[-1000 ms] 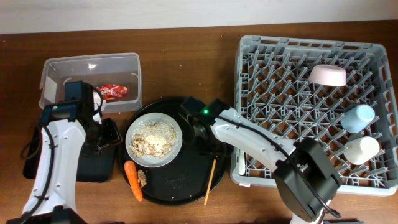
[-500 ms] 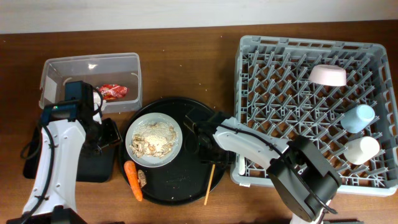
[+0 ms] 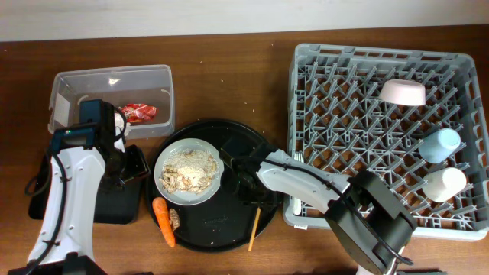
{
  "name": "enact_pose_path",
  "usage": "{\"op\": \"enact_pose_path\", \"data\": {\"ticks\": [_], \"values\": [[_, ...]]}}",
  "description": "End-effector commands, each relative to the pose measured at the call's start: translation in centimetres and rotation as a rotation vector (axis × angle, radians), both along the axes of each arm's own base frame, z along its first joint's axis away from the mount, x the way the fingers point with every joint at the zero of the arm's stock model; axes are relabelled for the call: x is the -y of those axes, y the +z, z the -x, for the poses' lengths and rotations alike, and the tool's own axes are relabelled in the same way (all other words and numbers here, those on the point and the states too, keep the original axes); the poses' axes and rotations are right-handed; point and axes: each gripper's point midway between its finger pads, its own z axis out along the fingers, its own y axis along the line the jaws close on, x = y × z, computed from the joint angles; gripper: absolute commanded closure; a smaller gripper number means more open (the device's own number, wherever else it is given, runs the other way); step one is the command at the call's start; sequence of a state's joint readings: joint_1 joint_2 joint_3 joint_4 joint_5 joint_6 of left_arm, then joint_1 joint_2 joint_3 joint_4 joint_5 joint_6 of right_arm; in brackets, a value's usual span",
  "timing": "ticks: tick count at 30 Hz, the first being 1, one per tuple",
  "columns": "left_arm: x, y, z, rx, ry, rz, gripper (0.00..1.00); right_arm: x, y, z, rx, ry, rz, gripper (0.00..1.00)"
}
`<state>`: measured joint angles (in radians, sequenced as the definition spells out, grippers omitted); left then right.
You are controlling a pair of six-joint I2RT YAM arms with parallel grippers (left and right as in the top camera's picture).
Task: Sort waste into correct bins and load items into the dishwasher rack
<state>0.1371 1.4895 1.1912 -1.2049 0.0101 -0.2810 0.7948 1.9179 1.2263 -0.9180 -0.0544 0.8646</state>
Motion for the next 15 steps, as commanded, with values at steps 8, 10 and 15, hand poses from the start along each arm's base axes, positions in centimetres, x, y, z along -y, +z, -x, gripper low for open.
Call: {"op": "enact_pose_path", "data": {"ticks": [8, 10, 15], "values": [[-0.21, 0.33, 0.03, 0.012, 0.006, -0.008, 0.37, 0.72, -1.32, 1.07, -0.02, -0.022, 0.019, 0.68], [-0.21, 0.33, 0.04, 0.011, 0.006, -0.008, 0.37, 0.6, -1.38, 1.03, -0.019, -0.022, 0.012, 0.77], [-0.2, 0.33, 0.05, 0.011, 0.006, -0.008, 0.37, 0.29, -1.35, 1.09, -0.025, -0.022, -0.004, 0.89]]}}
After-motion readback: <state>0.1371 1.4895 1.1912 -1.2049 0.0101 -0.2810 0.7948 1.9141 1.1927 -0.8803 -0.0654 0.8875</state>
